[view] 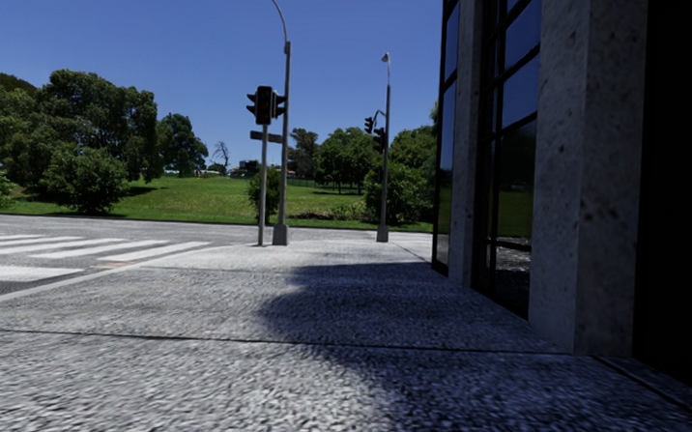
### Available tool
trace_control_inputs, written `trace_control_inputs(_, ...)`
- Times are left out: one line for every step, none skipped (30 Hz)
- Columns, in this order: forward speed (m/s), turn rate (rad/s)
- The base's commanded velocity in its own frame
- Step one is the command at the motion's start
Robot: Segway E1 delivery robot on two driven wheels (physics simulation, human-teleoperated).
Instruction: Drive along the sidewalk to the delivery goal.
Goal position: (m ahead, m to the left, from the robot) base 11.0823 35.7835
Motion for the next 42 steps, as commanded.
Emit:
trace_control_inputs(1.64,0.09)
trace_control_inputs(1.64,0.09)
trace_control_inputs(1.64,0.09)
trace_control_inputs(1.64,0.09)
trace_control_inputs(1.64,0.09)
trace_control_inputs(1.64,0.09)
trace_control_inputs(1.64,0.11)
trace_control_inputs(1.64,0.14)
trace_control_inputs(1.64,0.14)
trace_control_inputs(1.64,0.16)
trace_control_inputs(1.64,0.17)
trace_control_inputs(1.64,0.19)
trace_control_inputs(1.64,0.20)
trace_control_inputs(1.64,0.20)
trace_control_inputs(1.64,0.21)
trace_control_inputs(1.63,0.23)
trace_control_inputs(1.63,0.24)
trace_control_inputs(1.63,0.24)
trace_control_inputs(1.63,0.24)
trace_control_inputs(1.63,0.24)
trace_control_inputs(1.63,0.25)
trace_control_inputs(1.63,0.26)
trace_control_inputs(1.63,0.26)
trace_control_inputs(1.63,0.26)
trace_control_inputs(1.63,0.26)
trace_control_inputs(1.63,0.26)
trace_control_inputs(1.63,0.26)
trace_control_inputs(1.63,0.27)
trace_control_inputs(1.63,0.28)
trace_control_inputs(1.63,0.28)
trace_control_inputs(1.63,0.29)
trace_control_inputs(1.63,0.31)
trace_control_inputs(1.63,0.31)
trace_control_inputs(1.63,0.31)
trace_control_inputs(1.63,0.32)
trace_control_inputs(1.63,0.34)
trace_control_inputs(1.63,0.35)
trace_control_inputs(1.63,0.35)
trace_control_inputs(1.63,0.35)
trace_control_inputs(1.63,0.36)
trace_control_inputs(1.62,0.36)
trace_control_inputs(1.62,0.37)
